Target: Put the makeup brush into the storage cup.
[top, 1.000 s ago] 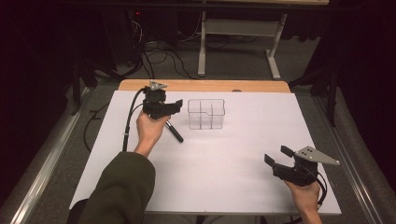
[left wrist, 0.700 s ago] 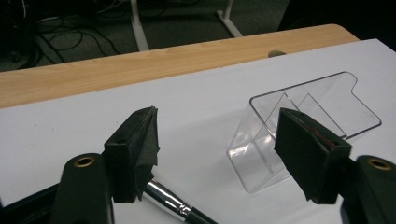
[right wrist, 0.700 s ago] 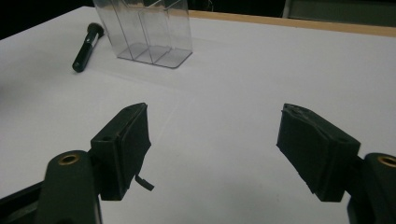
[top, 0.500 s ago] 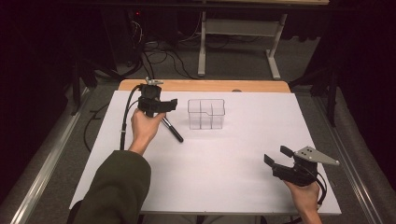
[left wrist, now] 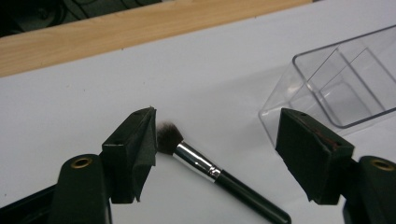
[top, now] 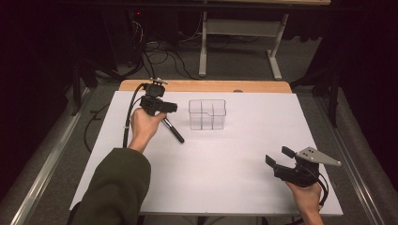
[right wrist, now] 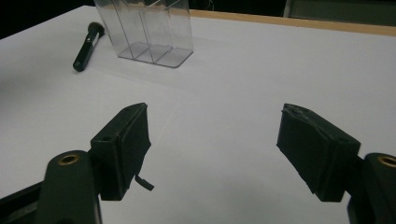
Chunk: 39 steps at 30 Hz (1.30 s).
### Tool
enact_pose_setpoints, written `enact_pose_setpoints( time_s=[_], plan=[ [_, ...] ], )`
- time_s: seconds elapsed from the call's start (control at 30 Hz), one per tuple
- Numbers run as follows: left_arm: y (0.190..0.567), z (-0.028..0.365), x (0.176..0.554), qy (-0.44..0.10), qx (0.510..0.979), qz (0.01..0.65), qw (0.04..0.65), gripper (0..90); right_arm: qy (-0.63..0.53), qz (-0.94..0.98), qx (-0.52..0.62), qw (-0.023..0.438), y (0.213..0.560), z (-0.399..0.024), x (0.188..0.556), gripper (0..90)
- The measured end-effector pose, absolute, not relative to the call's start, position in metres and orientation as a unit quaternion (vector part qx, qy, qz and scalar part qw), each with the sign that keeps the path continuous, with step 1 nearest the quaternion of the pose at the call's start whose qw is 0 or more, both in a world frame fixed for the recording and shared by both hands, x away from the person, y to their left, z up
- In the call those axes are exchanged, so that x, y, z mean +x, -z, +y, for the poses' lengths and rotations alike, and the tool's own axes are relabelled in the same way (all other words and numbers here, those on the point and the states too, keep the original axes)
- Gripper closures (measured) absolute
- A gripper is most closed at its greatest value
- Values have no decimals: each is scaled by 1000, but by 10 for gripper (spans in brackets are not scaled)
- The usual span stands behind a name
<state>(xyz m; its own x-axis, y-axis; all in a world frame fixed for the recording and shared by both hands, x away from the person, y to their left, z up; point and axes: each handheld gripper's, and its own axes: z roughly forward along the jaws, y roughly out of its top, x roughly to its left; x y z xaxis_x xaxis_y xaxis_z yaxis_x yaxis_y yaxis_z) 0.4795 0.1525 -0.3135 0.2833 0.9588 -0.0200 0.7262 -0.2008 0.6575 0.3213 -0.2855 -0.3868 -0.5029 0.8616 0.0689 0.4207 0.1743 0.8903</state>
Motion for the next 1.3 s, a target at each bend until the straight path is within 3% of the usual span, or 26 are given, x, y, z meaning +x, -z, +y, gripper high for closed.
enact_pose_setpoints(
  time_s=[0.6, 1.3],
  plan=[
    [332, 154, 495, -149, 757, 596, 224, 286, -468, 730, 439, 236, 387, -285, 321, 272],
    [356, 147, 508, -115, 753, 619, 192, 271, -466, 731, 438, 235, 388, -284, 322, 274]
  ],
)
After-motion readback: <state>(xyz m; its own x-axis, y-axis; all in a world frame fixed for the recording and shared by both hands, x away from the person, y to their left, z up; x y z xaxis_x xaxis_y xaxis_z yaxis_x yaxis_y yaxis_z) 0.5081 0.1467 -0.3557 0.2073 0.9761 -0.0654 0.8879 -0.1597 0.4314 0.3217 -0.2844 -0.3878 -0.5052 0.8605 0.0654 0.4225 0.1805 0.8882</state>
